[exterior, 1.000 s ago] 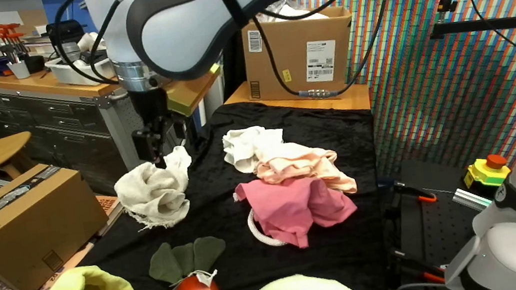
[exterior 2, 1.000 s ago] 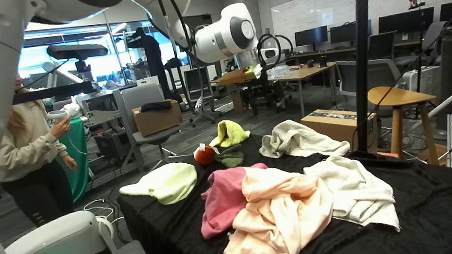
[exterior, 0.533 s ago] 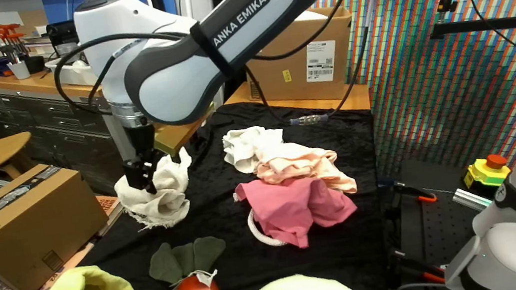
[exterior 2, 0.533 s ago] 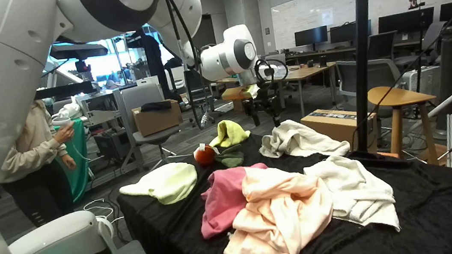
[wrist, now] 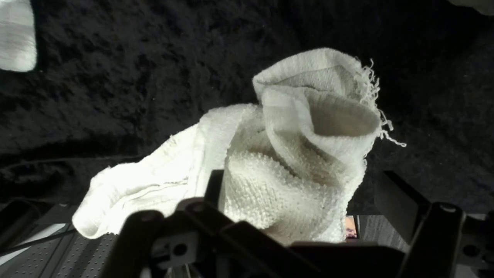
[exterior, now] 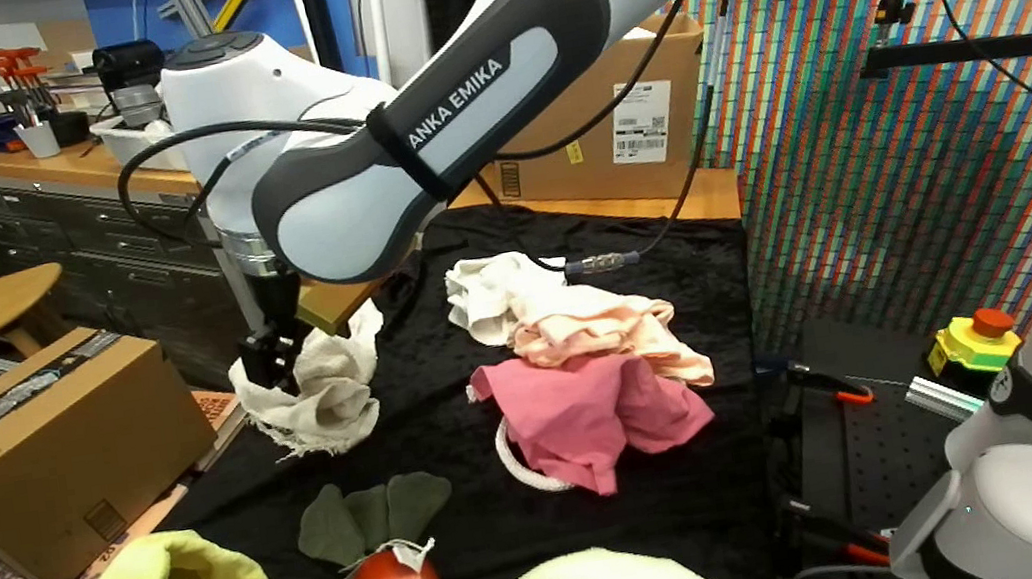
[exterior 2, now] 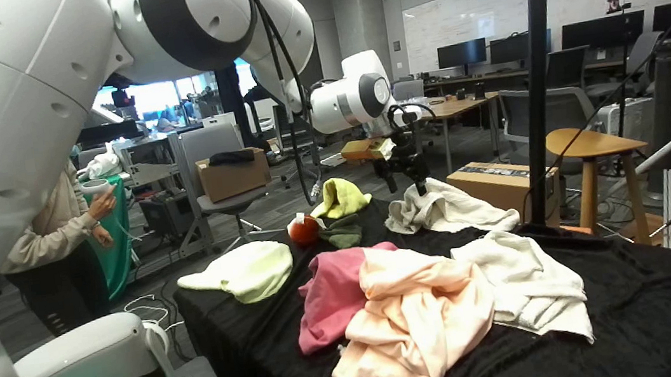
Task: Place the t-shirts, towels and radish in a pile on the table
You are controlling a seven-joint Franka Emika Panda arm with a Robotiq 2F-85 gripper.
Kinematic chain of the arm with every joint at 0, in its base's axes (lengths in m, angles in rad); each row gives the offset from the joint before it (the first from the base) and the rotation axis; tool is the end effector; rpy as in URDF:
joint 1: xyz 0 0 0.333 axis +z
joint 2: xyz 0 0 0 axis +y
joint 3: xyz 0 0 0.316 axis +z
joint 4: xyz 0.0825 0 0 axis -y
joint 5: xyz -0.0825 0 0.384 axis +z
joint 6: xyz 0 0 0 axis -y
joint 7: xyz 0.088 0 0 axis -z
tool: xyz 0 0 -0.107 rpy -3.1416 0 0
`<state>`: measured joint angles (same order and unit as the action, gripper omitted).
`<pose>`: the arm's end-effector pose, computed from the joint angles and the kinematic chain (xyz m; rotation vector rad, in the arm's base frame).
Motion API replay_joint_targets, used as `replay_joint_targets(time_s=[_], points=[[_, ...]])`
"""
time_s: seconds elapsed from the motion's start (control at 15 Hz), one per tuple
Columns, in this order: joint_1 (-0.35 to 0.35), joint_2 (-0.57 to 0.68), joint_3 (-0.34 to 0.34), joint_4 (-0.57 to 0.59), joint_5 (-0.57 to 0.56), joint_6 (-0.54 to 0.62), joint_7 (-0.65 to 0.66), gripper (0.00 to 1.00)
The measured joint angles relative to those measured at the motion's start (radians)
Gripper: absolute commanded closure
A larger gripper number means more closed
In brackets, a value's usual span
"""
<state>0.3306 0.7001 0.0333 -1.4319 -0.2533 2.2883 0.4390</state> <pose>0.6950 0.2533 0.2957 3.0155 0.1016 0.3264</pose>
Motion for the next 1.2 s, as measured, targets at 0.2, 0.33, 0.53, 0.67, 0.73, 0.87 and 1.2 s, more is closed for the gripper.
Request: replay_joint_targets(time_s=[0.2, 0.33, 0.53, 0.67, 0.73, 0.87, 1.2], points=[[-0.001, 0.029, -0.012, 0.028, 0.005, 0.022, 0.0, 0.0], [-0.004, 0.051, -0.017, 0.051, 0.01, 0.025, 0.0, 0.0], [-0.007, 0.085, -0.027, 0.088, 0.024, 0.025, -0.001, 0.0], [-0.008, 0.108, -0.036, 0.11, 0.031, 0.025, -0.001, 0.0], [-0.008, 0.119, -0.04, 0.121, 0.035, 0.025, -0.001, 0.0], [-0.01, 0.143, -0.048, 0.144, 0.042, 0.024, -0.001, 0.0], [-0.017, 0.19, -0.06, 0.197, 0.048, 0.007, -0.001, 0.42]])
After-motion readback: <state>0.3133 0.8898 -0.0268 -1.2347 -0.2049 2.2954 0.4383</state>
